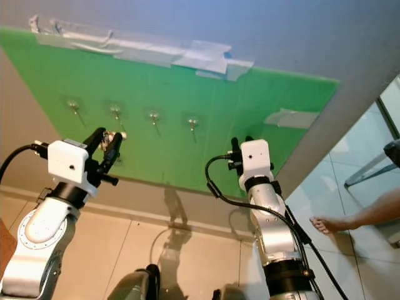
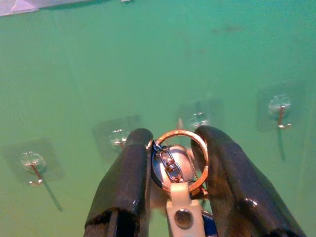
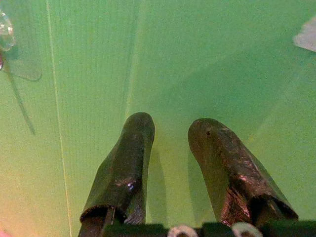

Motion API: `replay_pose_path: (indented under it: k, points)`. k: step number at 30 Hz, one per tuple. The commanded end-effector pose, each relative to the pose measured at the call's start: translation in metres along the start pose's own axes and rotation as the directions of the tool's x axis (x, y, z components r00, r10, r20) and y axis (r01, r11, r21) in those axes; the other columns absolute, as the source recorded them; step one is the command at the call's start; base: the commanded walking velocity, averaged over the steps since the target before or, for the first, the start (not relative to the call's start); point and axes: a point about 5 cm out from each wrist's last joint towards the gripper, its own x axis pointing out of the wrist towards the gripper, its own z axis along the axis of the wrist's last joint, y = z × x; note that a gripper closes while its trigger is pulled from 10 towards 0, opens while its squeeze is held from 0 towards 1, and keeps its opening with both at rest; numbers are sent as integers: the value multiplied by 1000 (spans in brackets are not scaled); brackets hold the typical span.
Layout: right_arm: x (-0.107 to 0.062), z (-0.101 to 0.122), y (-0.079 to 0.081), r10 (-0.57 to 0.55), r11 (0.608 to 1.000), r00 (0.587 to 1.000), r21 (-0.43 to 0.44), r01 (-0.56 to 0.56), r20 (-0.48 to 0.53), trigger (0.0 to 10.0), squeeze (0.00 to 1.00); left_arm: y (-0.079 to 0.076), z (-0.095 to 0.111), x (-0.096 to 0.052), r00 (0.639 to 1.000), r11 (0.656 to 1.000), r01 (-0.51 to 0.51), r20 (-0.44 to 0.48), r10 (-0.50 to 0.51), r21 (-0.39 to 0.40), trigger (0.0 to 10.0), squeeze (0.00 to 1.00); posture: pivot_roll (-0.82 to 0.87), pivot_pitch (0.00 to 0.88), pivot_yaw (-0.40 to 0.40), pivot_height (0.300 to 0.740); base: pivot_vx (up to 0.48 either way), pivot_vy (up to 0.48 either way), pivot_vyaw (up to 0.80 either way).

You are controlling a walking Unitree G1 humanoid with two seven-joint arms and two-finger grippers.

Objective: Hang keys on a hook

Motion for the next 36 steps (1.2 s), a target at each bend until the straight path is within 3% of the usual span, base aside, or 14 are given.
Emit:
replay_pose_path:
  k: [1, 10, 20, 28, 36]
  points:
    - [-1, 1, 0, -10, 1000, 1000, -3, 10, 12, 10000, 0, -1, 0, 2, 1000, 1000, 9, -10, -9, 7, 0, 0, -56, 87, -2, 740, 0, 0, 556]
    - [-6, -2, 0, -19, 1000, 1000, 1, 19, 9, 10000, 0, -6, 3, 5, 999, 999, 42, -8, -42, 14, 0, 0, -67, 89, 7, 715, 0, 0, 481]
    - [-9, 0, 0, -28, 1000, 999, 0, 28, 27, 10000, 0, -7, 5, 7, 999, 998, 54, -6, -54, 9, 0, 0, -75, 89, 10, 715, 0, 0, 0]
    - [-8, 0, -1, -43, 999, 999, 18, 43, 17, 10000, 0, -4, 2, 10, 999, 999, 32, -26, -33, -41, 0, 0, -80, 83, 13, 715, 0, 0, 0]
    - [-7, -1, 0, -43, 999, 999, 23, 43, 13, 10000, 0, -3, 2, 13, 999, 998, 37, -28, -39, -59, 0, 0, -81, 70, 19, 715, -377, 0, 0]
